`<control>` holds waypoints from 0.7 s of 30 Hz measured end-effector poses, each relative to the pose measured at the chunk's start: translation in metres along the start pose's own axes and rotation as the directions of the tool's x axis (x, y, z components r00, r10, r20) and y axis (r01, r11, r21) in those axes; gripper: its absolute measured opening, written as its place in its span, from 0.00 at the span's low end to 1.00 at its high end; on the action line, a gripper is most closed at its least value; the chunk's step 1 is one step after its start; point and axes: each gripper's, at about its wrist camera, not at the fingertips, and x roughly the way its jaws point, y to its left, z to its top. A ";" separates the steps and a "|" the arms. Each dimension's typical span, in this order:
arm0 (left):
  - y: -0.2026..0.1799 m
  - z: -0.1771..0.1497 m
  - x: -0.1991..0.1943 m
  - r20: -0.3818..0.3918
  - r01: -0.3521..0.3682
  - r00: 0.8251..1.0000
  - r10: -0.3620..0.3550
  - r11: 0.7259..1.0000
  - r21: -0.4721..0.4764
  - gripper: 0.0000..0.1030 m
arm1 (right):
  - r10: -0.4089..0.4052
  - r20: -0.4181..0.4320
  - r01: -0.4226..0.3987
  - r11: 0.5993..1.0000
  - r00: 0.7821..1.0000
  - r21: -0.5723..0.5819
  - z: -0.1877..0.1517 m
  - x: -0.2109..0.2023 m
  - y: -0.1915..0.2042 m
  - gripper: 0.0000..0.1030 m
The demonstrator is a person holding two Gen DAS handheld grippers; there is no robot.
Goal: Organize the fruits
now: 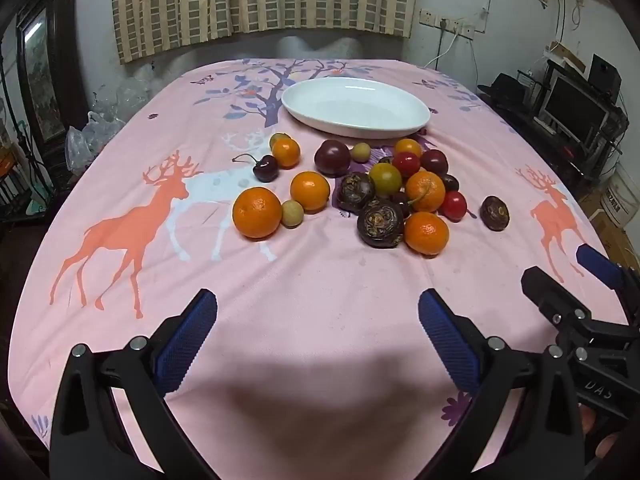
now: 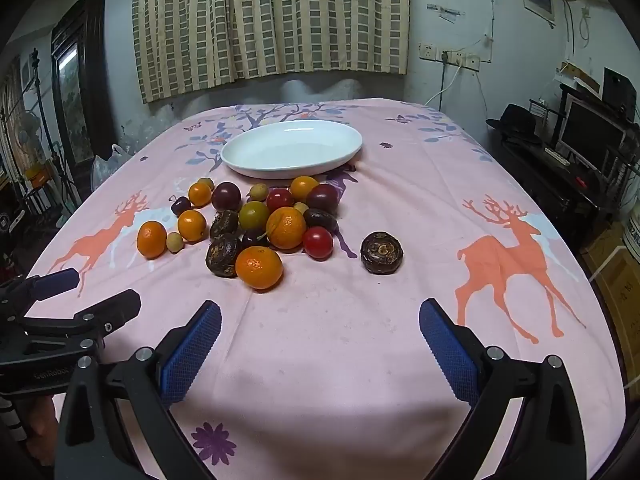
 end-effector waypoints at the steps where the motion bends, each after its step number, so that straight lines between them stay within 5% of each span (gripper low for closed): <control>1: 0.001 0.001 0.000 0.006 -0.001 1.000 0.001 1.000 -0.005 0.96 | 0.001 -0.002 -0.001 1.000 1.000 0.001 0.000 0.000 0.000 0.97; 21: 0.002 0.002 -0.005 0.022 -0.006 1.000 0.006 1.000 0.002 0.96 | -0.001 -0.006 0.001 1.000 1.000 -0.001 0.000 0.001 0.002 0.97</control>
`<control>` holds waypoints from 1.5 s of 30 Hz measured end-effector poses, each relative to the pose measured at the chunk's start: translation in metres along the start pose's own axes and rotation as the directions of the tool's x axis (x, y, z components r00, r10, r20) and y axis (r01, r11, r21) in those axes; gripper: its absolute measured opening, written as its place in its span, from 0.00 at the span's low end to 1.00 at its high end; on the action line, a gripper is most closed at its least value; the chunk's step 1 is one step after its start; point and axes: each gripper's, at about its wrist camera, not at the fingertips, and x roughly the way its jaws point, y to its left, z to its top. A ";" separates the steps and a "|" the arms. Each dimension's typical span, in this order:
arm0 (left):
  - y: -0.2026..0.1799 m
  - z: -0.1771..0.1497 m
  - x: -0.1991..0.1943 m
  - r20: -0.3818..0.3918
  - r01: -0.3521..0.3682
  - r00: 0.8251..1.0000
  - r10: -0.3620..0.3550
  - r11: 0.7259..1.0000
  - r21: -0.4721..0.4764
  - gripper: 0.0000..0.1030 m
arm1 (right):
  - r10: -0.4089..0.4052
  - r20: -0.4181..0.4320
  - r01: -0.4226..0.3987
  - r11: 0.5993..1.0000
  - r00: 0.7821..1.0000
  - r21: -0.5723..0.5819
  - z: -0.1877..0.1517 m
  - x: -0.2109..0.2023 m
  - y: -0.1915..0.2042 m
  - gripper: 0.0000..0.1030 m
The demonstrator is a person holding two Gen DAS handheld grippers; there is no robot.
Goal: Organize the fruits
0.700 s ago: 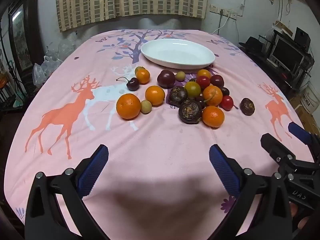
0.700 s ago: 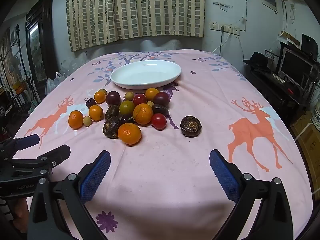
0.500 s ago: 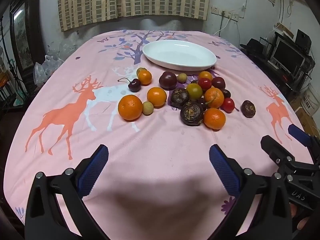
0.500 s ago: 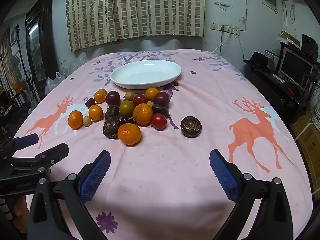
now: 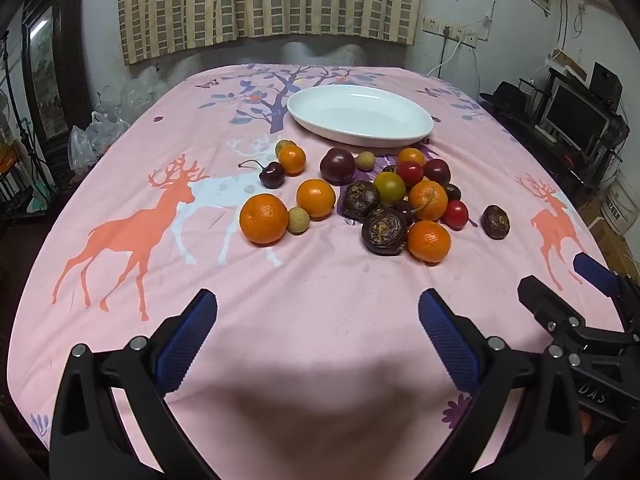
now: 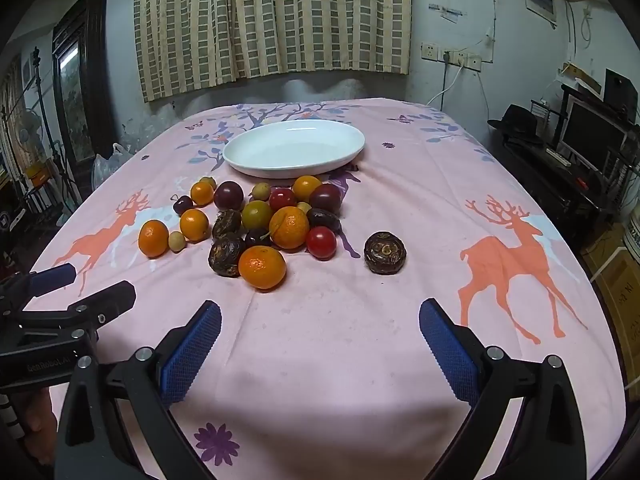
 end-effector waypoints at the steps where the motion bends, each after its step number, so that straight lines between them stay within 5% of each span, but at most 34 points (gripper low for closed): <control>1: 0.000 0.000 0.000 0.001 -0.001 1.000 0.001 1.000 0.000 0.96 | 0.000 0.000 0.000 1.000 1.000 0.000 0.000 0.000 0.000 0.97; 45: 0.000 0.000 -0.003 0.018 -0.005 1.000 0.004 1.000 0.010 0.96 | -0.001 -0.003 0.001 1.000 1.000 0.000 -0.002 0.000 0.001 0.97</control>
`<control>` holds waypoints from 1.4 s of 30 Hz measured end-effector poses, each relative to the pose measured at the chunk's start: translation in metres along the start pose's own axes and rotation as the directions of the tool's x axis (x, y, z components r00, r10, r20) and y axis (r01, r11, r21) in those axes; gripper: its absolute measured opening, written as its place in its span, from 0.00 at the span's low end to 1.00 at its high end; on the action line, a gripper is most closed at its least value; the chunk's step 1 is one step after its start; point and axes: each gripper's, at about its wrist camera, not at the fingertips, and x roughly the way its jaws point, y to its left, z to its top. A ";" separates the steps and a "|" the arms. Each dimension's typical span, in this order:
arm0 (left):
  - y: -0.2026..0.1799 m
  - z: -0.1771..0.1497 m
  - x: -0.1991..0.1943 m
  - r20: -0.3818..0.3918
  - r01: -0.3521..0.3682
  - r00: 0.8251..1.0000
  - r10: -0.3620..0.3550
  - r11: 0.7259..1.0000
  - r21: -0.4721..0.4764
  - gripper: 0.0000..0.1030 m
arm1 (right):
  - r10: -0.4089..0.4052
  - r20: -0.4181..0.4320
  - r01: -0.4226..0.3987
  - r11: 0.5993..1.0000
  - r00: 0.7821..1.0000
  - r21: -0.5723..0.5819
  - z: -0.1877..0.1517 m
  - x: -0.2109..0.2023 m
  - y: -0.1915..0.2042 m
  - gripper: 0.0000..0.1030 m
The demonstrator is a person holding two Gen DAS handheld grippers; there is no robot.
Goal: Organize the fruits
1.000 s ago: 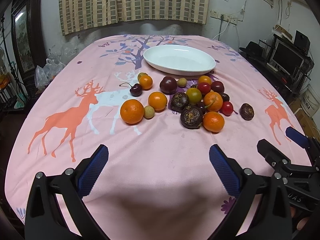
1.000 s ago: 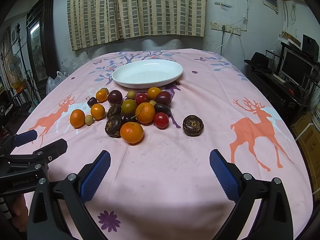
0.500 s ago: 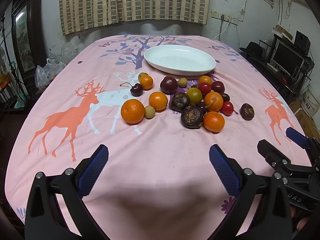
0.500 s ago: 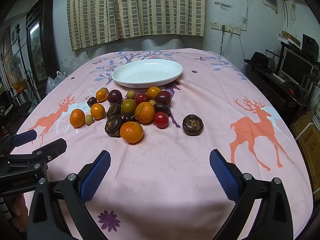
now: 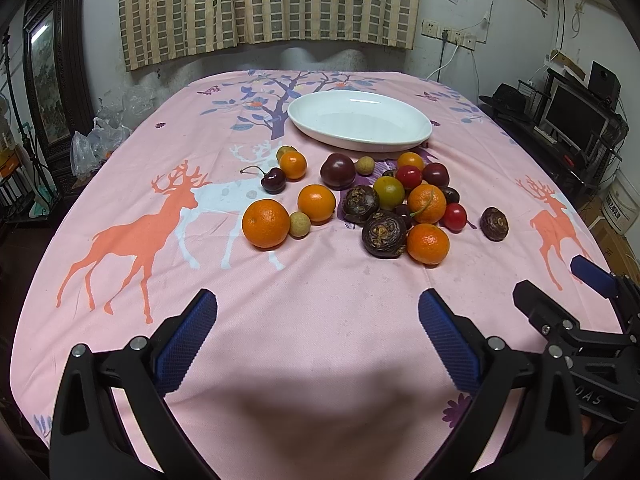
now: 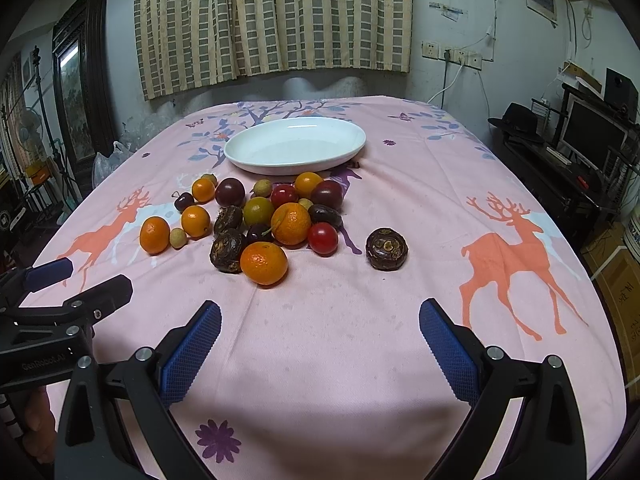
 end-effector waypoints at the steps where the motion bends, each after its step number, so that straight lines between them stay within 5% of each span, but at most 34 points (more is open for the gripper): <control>1: 0.000 0.000 0.000 0.000 0.000 1.000 0.000 1.000 -0.001 0.96 | 0.000 0.000 0.000 1.000 1.000 0.000 0.000 0.000 0.000 0.97; 25: 0.000 0.000 0.000 -0.001 0.002 1.000 -0.002 1.000 0.001 0.96 | -0.008 -0.014 0.008 1.000 1.000 -0.015 -0.003 0.004 0.005 0.97; 42: 0.053 0.012 0.044 -0.047 -0.020 0.999 0.019 1.000 -0.023 0.96 | 0.081 -0.256 -0.100 0.993 0.963 -0.062 0.019 0.091 0.032 0.97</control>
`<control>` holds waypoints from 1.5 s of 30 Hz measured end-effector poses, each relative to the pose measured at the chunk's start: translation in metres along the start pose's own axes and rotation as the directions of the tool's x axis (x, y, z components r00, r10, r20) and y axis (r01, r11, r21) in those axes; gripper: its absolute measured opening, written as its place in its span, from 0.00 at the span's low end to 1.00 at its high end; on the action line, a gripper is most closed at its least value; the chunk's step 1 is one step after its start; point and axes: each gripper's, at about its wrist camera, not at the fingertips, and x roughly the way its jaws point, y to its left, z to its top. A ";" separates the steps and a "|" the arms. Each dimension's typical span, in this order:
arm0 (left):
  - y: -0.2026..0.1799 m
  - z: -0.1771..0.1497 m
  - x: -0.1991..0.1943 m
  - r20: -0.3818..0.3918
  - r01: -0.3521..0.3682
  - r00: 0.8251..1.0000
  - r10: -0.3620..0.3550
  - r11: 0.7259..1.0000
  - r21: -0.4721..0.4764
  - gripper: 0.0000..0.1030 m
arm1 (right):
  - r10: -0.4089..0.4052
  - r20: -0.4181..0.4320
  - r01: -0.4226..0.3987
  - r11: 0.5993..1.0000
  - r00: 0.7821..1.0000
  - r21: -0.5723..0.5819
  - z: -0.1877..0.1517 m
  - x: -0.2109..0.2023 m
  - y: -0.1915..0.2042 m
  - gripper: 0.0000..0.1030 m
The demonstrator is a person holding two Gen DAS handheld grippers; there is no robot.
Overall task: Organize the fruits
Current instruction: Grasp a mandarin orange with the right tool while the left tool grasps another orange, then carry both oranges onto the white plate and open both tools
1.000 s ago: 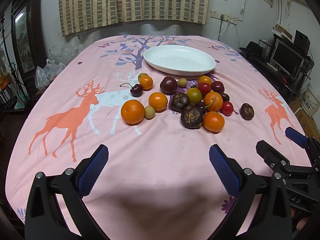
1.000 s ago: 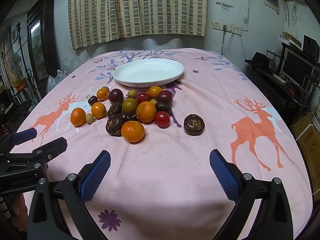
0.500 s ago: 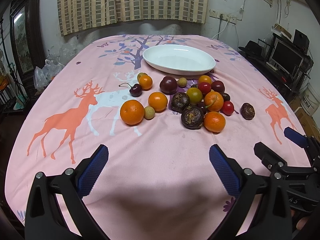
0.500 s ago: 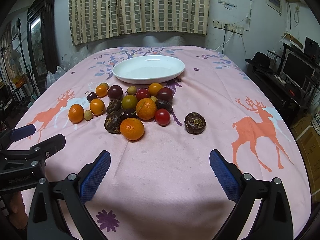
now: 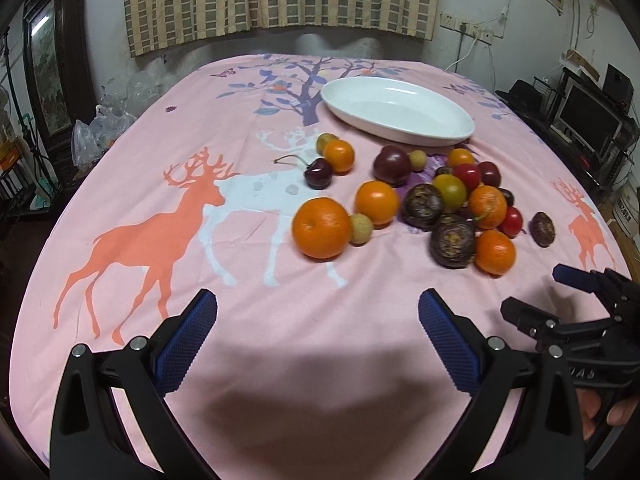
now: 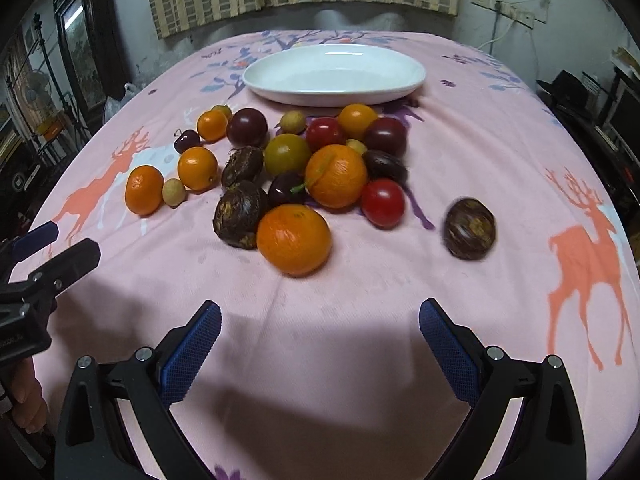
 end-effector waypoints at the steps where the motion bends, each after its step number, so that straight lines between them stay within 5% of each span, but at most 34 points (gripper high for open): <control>1: 0.004 0.001 0.003 -0.005 -0.002 1.000 0.002 1.000 -0.004 0.96 | -0.001 -0.001 0.001 1.000 1.000 -0.012 0.005 0.004 0.002 0.96; 8: 0.015 0.011 0.019 -0.037 -0.030 0.999 0.029 1.000 -0.004 0.96 | -0.010 -0.035 0.008 0.999 0.999 -0.038 0.027 0.035 0.009 0.70; 12: 0.006 0.021 0.028 -0.041 -0.036 0.998 0.038 0.999 0.037 0.96 | 0.028 0.009 -0.028 0.999 1.000 -0.041 0.022 0.029 0.006 0.42; 20: -0.010 0.037 0.066 -0.120 -0.018 0.992 0.026 0.998 0.065 0.68 | 0.149 0.025 -0.150 0.988 0.989 0.046 0.010 0.015 -0.023 0.42; 24: -0.011 0.037 0.082 -0.154 0.003 0.988 0.006 0.998 0.060 0.41 | 0.155 0.033 -0.156 0.987 0.987 0.047 0.008 0.009 -0.030 0.42; 30: -0.004 0.045 0.070 -0.133 0.022 0.991 -0.012 0.997 0.074 0.40 | 0.161 0.075 -0.163 0.986 0.984 0.023 0.019 -0.005 -0.035 0.42; 37: -0.026 0.117 0.054 -0.033 0.103 0.994 -0.101 0.992 0.074 0.40 | 0.094 0.232 -0.082 0.995 0.968 -0.059 0.089 -0.020 -0.030 0.42; 41: -0.052 0.164 0.089 -0.037 0.086 0.996 -0.084 0.993 0.075 0.40 | 0.058 0.251 -0.035 0.995 0.966 -0.093 0.136 0.010 -0.025 0.42; 45: -0.067 0.187 0.138 -0.095 0.051 0.994 -0.046 0.997 0.060 0.40 | -0.015 0.169 0.035 0.993 0.985 -0.115 0.167 0.056 -0.027 0.42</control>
